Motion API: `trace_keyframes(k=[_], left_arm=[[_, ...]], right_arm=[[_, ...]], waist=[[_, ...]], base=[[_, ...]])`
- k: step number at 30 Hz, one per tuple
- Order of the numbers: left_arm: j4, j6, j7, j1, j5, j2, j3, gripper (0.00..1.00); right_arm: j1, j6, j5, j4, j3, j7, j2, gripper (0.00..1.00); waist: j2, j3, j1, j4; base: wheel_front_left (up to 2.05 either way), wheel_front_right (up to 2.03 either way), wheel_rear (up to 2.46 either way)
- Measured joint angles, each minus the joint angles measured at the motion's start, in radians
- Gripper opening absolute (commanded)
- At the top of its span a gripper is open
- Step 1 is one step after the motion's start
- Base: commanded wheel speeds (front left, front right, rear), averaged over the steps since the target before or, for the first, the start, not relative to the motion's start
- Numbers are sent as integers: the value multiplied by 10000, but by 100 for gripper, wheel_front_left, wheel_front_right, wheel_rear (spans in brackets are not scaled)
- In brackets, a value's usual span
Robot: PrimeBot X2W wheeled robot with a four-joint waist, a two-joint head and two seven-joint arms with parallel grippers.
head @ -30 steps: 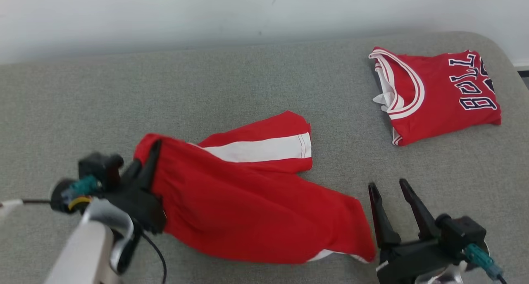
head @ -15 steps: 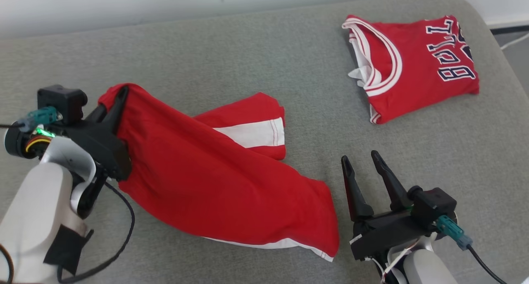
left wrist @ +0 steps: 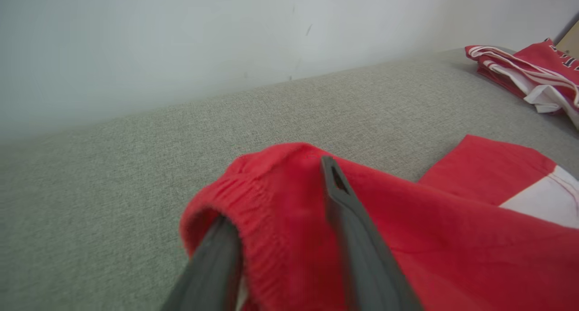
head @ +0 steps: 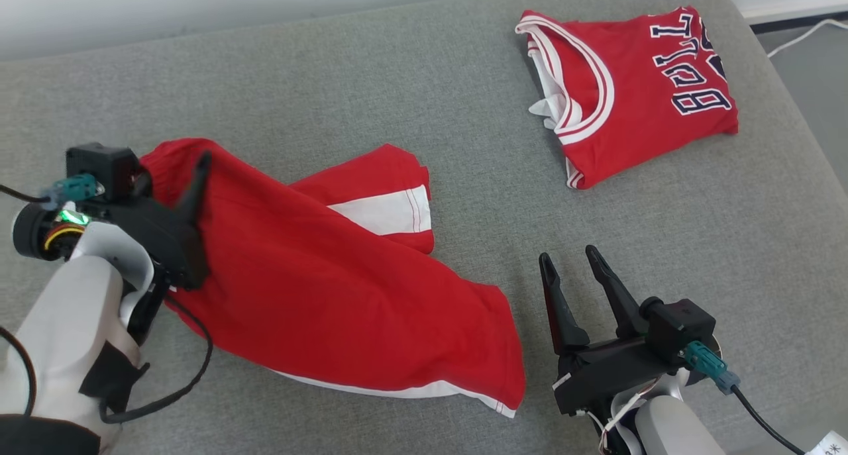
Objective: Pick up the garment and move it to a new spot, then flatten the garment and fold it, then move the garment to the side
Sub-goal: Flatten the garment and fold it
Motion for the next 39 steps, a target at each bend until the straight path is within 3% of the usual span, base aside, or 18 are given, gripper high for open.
trace_keyframes(k=[6,13,23,39], left_arm=[[15,-10,-757,298,-658,59,-447,100],[-702,67,-1417,1323,-1256,-50,-326,100],[-938,357,-832,2755,-1499,-454,-660,100],[-1448,548,-744,3608,-1678,-844,-1093,100]], right_arm=[[142,0,-12,50,-159,-8,-90,100],[690,0,-31,-56,-422,35,-182,100],[1162,0,-121,-385,-650,357,-276,100],[1713,0,-240,-1012,-1034,717,-430,100]], waist=[[0,-343,0,346],[-1,-731,-2,956],[-1,-1206,-1,1683],[-2,-1367,-1,2064]], base=[[0,0,0],[0,0,0],[0,0,0],[0,0,0]])
